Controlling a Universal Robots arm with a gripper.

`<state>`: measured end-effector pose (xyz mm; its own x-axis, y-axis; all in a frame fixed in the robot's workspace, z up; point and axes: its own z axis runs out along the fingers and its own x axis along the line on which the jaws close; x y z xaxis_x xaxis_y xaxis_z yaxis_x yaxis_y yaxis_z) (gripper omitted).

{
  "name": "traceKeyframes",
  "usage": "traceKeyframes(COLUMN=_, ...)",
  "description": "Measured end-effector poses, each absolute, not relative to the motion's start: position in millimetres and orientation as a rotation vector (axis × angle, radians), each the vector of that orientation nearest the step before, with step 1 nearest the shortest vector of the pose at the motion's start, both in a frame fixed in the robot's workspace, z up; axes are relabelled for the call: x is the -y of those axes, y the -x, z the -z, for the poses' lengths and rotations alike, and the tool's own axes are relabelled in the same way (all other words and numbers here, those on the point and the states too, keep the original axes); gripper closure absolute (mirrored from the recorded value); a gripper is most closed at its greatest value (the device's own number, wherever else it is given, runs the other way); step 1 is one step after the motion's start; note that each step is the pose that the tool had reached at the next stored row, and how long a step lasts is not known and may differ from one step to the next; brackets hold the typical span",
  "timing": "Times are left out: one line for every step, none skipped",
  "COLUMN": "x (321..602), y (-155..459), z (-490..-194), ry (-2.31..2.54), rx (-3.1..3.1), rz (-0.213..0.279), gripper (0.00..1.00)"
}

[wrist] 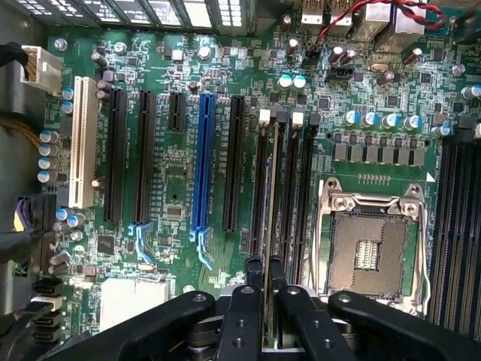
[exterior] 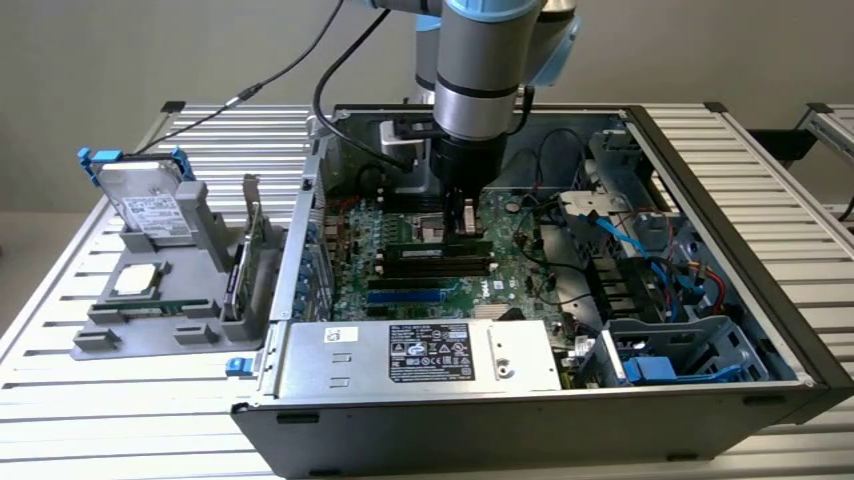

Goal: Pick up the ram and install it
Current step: 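Insert the ram into the slot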

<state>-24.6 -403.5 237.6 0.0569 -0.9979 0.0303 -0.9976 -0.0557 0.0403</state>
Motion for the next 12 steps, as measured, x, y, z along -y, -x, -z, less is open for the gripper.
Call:
traceKeyframes(x=403.5, y=24.6, z=-237.4, ry=-2.247, rx=2.123, rz=0.009, gripper=0.87)
traceKeyframes(x=403.5, y=24.7, z=-236.9, ry=-2.248, rx=2.122, rz=0.009, gripper=0.87)
traceKeyframes(x=403.4, y=24.7, z=-236.6, ry=-2.248, rx=2.122, rz=0.008, gripper=0.87)
traceKeyframes(x=403.5, y=24.7, z=-236.1, ry=-2.249, rx=2.12, rz=0.008, gripper=0.87)
traceKeyframes(x=403.4, y=24.8, z=-235.6, ry=-2.249, rx=2.119, rz=0.009, gripper=0.87)
traceKeyframes(x=403.5, y=24.8, z=-235.2, ry=-2.25, rx=2.118, rz=0.01, gripper=0.87)
traceKeyframes(x=403.5, y=24.8, z=-234.4, ry=-2.25, rx=2.116, rz=0.011, gripper=0.87)
traceKeyframes(x=403.5, y=24.8, z=-233.7, ry=-2.25, rx=2.115, rz=0.011, gripper=0.87)
traceKeyframes(x=403.4, y=24.8, z=-233.3, ry=-2.251, rx=2.113, rz=0.011, gripper=0.87)
traceKeyframes(x=403.5, y=24.8, z=-233.4, ry=-2.252, rx=2.112, rz=0.011, gripper=0.87)
traceKeyframes(x=403.5, y=24.7, z=-233.4, ry=-2.253, rx=2.111, rz=0.011, gripper=0.87)
traceKeyframes(x=403.5, y=24.8, z=-233.3, ry=-2.253, rx=2.11, rz=0.011, gripper=0.87)
